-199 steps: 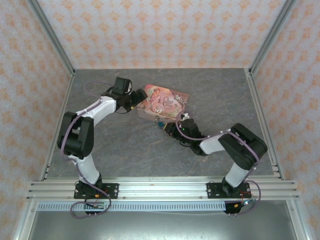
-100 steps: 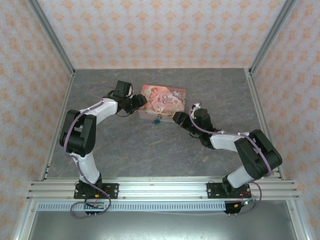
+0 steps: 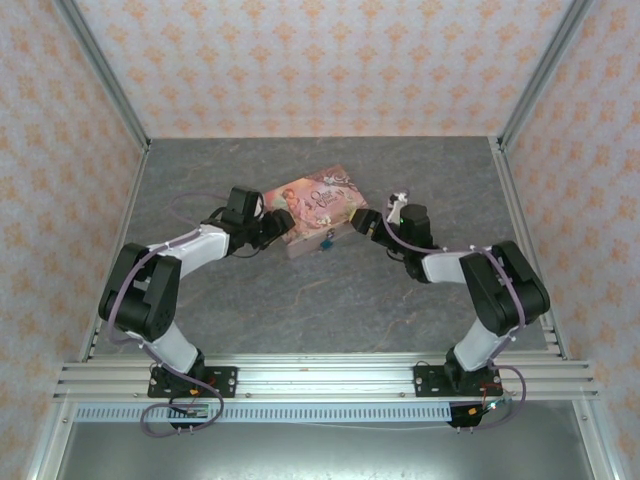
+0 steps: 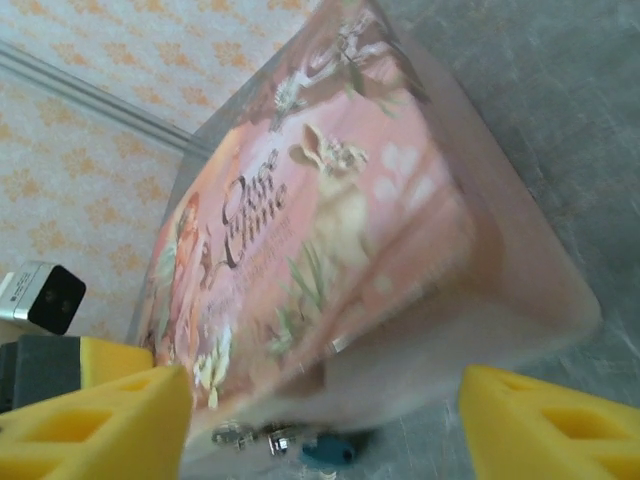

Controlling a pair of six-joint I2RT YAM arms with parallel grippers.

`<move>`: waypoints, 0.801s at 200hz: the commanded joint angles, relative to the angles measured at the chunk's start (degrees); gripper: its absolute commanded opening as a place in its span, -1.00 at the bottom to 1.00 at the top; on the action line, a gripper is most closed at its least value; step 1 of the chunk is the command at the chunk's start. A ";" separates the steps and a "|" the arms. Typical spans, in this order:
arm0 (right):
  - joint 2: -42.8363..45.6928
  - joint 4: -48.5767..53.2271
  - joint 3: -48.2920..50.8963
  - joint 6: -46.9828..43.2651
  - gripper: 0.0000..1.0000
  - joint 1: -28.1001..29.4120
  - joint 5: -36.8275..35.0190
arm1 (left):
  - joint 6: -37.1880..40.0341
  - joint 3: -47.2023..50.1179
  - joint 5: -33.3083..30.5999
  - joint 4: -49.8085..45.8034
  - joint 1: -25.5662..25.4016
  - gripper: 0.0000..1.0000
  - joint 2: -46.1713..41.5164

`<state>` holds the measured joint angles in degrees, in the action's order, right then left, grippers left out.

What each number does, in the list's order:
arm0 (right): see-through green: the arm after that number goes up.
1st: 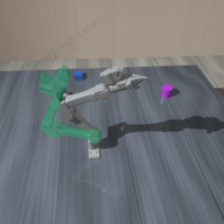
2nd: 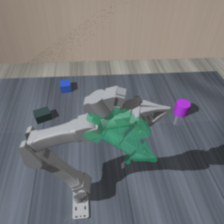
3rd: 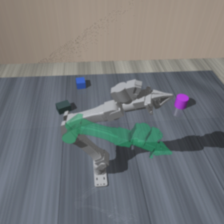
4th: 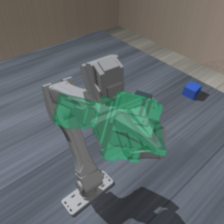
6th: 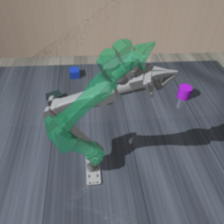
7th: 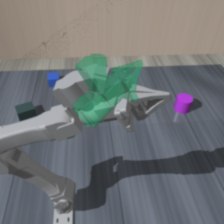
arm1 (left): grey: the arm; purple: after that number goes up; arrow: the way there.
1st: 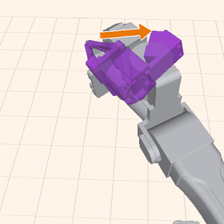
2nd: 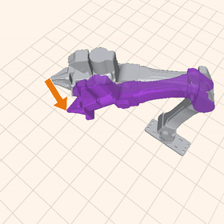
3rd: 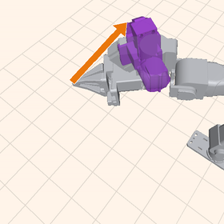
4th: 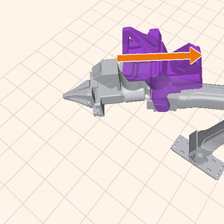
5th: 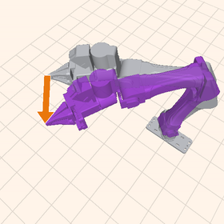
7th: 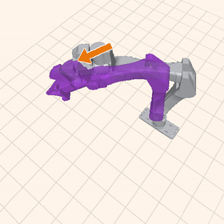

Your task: Unlock a padlock with a key

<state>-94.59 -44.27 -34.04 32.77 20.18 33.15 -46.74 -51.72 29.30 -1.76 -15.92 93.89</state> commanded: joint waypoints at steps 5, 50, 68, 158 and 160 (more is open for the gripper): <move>2.20 -9.51 4.50 -2.19 0.62 -0.10 5.16 | -1.28 2.85 -2.90 -6.55 -1.20 0.18 0.43; -4.95 -23.99 6.48 0.48 0.63 3.47 11.08 | -2.77 4.78 -4.29 -5.92 -2.42 0.20 -1.65; -8.40 -26.61 4.18 1.06 0.63 5.23 12.34 | -3.39 5.48 -4.38 -5.50 -2.64 0.20 -1.83; -18.34 -29.68 -1.27 2.93 0.55 7.97 10.61 | -3.70 5.37 -4.94 -5.45 -3.06 0.20 -1.88; -18.48 -29.76 -1.28 2.91 0.55 7.99 10.62 | -3.75 5.35 -4.95 -5.45 -3.06 0.20 -1.87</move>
<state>-111.24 -68.95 -34.11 35.35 27.75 43.11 -50.30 -48.69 26.50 -0.47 -18.02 91.11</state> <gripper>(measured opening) 0.776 0.602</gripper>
